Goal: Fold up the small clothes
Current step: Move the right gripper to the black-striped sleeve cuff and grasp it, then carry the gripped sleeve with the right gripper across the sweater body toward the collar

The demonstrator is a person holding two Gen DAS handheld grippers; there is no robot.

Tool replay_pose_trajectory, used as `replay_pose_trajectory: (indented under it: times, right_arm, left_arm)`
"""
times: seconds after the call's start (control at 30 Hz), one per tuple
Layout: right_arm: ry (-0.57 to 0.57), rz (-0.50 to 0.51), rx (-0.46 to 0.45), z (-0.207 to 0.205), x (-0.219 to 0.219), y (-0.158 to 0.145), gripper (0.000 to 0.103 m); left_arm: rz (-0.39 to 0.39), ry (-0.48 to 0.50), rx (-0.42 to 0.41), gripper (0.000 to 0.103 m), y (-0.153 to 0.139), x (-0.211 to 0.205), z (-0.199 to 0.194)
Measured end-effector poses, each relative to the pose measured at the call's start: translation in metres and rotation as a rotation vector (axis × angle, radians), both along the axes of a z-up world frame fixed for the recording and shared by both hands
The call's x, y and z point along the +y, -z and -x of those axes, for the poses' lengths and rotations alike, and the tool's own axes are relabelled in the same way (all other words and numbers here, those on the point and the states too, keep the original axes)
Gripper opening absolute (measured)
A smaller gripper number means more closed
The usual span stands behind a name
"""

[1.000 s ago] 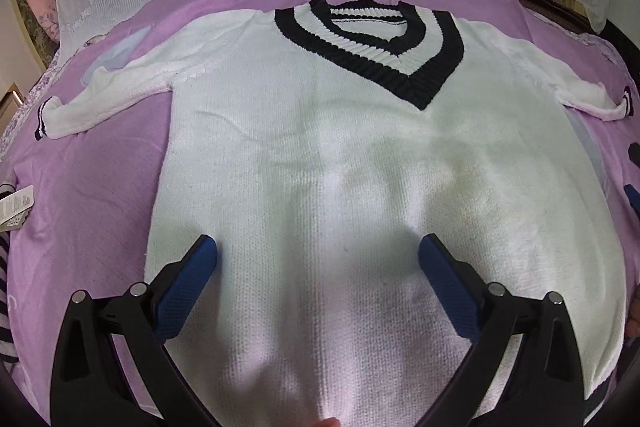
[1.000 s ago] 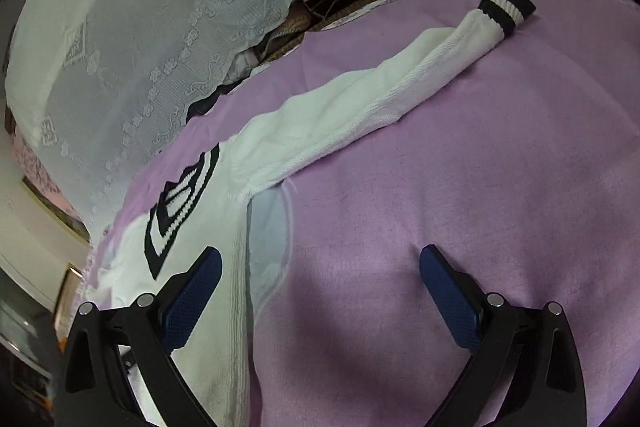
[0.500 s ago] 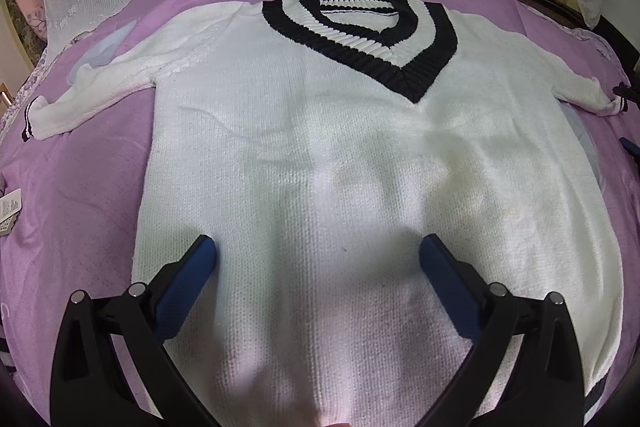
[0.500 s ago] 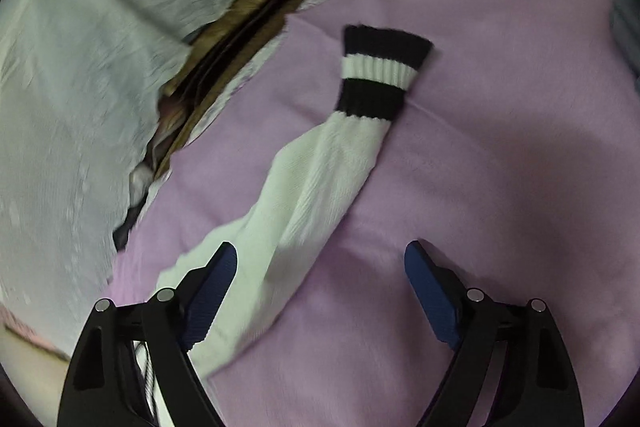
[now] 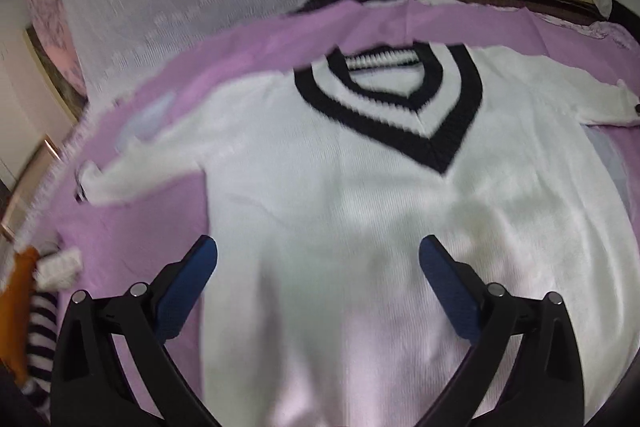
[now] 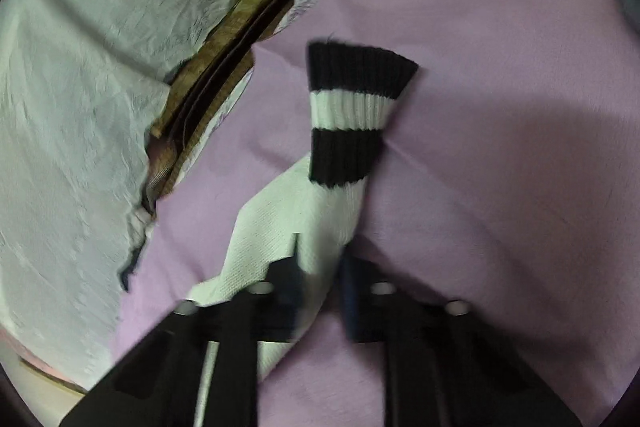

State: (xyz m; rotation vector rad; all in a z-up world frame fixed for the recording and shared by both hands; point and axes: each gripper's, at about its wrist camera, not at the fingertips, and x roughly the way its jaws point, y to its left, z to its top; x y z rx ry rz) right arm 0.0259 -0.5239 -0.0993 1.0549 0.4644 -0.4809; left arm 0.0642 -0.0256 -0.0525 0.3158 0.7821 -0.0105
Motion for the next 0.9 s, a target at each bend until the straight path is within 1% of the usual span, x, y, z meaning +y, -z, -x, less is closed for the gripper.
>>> replay_pose_trajectory:
  times: [0.03, 0.07, 0.1, 0.13, 0.17, 0.27, 0.33, 0.37, 0.43, 0.47, 0.5, 0.57, 0.6, 0.67, 0.73, 0.8, 0.83, 0.9]
  right_arm:
    - [-0.004, -0.018, -0.014, 0.005, -0.002, 0.003, 0.008]
    - [-0.010, -0.026, -0.023, 0.005, -0.003, 0.003, 0.008]
    - [-0.015, -0.020, -0.023, 0.007, -0.002, 0.003, 0.008]
    - [-0.018, -0.006, -0.016, 0.005, 0.000, 0.003, 0.008]
    - [-0.021, 0.009, -0.006, 0.004, 0.002, 0.002, 0.008]
    - [-0.027, 0.032, 0.004, 0.001, 0.005, 0.002, 0.008]
    - [-0.028, 0.040, 0.002, 0.001, 0.005, 0.002, 0.007]
    - [-0.027, 0.051, -0.001, 0.001, 0.007, 0.000, 0.007]
    - [-0.032, 0.095, -0.007, 0.002, 0.012, -0.006, 0.006]
    - [-0.038, 0.127, -0.012, 0.003, 0.016, -0.011, 0.006]
    - [-0.043, 0.160, -0.018, 0.003, 0.020, -0.016, 0.006]
    - [-0.055, 0.239, -0.019, 0.002, 0.030, -0.027, 0.006]
    - [-0.061, 0.269, -0.019, 0.002, 0.035, -0.032, 0.006]
    - [-0.072, 0.320, -0.026, 0.002, 0.044, -0.040, 0.006]
    - [-0.090, 0.343, -0.037, 0.003, 0.052, -0.046, 0.006]
    - [-0.118, 0.352, -0.054, 0.003, 0.060, -0.053, 0.006]
    - [-0.136, 0.362, -0.066, 0.003, 0.066, -0.059, 0.006]
    - [-0.163, 0.386, -0.082, 0.003, 0.078, -0.068, 0.006]
  left_arm:
    - [-0.012, 0.011, -0.011, 0.099, -0.004, -0.003, -0.004]
    - [-0.003, 0.027, 0.008, 0.099, -0.006, -0.005, -0.010]
    - [0.009, 0.038, 0.034, 0.099, -0.005, -0.005, -0.015]
    - [0.037, 0.044, 0.077, 0.099, 0.000, -0.004, -0.021]
    - [0.057, 0.042, 0.098, 0.099, 0.007, -0.002, -0.024]
    - [0.090, 0.039, 0.133, 0.099, 0.025, 0.006, -0.026]
    - [0.142, 0.036, 0.144, 0.099, 0.021, 0.014, -0.029]
    - [0.147, 0.035, 0.139, 0.099, 0.022, 0.015, -0.028]
    - [0.110, 0.032, 0.128, 0.099, 0.022, 0.013, -0.028]
    - [0.074, 0.030, 0.114, 0.099, 0.021, 0.010, -0.027]
    - [0.031, 0.023, 0.088, 0.099, 0.018, 0.009, -0.026]
    - [-0.074, 0.004, -0.003, 0.099, 0.010, 0.008, -0.021]
    - [-0.111, 0.006, -0.031, 0.099, 0.006, 0.010, -0.019]
    - [-0.124, 0.024, -0.057, 0.099, -0.001, 0.018, -0.018]
    - [-0.128, 0.013, -0.078, 0.099, -0.004, 0.031, -0.021]
    - [-0.090, -0.007, -0.086, 0.099, -0.004, 0.049, -0.024]
    - [-0.029, -0.017, -0.071, 0.099, -0.002, 0.063, -0.028]
    - [0.087, -0.042, 0.001, 0.099, 0.002, 0.087, -0.042]
